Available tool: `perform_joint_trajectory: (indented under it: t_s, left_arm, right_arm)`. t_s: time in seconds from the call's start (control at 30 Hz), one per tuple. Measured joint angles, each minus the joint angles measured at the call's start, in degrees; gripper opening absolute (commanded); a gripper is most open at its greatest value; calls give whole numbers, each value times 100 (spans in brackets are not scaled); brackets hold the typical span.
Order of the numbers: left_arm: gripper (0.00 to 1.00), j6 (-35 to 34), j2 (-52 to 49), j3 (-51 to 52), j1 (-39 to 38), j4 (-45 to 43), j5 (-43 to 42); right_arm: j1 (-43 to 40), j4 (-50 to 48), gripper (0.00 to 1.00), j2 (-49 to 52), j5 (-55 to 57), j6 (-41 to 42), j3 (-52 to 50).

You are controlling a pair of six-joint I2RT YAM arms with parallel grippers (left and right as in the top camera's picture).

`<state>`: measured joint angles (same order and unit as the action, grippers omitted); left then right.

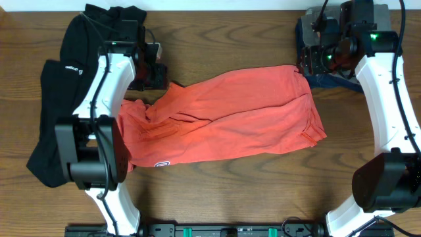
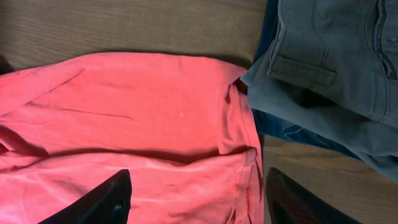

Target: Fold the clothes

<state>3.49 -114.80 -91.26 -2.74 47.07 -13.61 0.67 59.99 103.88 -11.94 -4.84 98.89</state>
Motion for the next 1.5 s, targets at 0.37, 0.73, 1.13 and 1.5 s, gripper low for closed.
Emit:
perform_joint_trajectory:
  t_s: [0.37, 0.73, 1.13, 1.5]
  left_arm:
    - [82, -7, -474, 0, -208, -590, -295]
    - [82, -4, -852, 0, -380, -800, -319]
    - [12, 37, -920, 0, -380, -1003, -323]
    - [6, 63, -922, -39, -380, -979, -264]
  right_arm:
    - [0, -7, 68, 0, 2, 0, 0]
    - [0, -7, 68, 0, 2, 0, 0]
    - [0, -4, 68, 0, 2, 0, 0]
    - [0, -7, 68, 2, 2, 0, 0]
